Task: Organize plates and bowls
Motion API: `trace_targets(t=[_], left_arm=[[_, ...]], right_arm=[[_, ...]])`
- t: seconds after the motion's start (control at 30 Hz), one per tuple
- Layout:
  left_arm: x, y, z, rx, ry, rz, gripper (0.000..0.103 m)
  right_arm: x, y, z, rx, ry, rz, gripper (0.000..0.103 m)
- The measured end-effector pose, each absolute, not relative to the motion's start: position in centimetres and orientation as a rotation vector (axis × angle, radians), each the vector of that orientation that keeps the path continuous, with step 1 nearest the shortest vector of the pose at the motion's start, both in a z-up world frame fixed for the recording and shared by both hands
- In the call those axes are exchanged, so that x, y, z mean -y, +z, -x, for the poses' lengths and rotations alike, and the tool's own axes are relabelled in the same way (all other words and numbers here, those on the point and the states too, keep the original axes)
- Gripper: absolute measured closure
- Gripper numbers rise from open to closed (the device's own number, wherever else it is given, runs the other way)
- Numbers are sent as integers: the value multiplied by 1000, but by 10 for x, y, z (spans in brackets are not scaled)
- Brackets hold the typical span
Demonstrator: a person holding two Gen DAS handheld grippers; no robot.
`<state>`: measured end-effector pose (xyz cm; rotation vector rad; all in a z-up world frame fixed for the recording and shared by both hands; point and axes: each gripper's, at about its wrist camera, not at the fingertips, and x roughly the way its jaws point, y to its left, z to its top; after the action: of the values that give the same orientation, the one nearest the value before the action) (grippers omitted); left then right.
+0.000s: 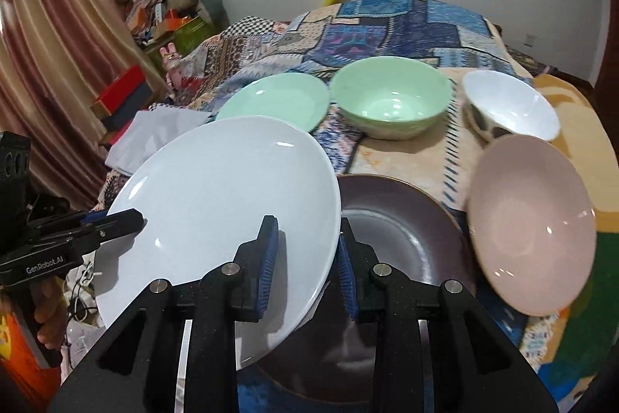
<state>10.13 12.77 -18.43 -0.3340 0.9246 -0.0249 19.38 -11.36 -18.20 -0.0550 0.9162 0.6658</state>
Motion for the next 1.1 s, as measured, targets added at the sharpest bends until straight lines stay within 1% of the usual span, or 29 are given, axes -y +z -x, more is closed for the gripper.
trace_targets(t=[0.53, 1.1], left_arm=[[-74, -213, -135, -1018, -95, 288, 73], [-55, -237, -160, -1076, -109, 258, 73]], right_arm=[[172, -211, -194, -987, 580, -16, 76], [190, -229, -206, -1027, 554, -64, 76]])
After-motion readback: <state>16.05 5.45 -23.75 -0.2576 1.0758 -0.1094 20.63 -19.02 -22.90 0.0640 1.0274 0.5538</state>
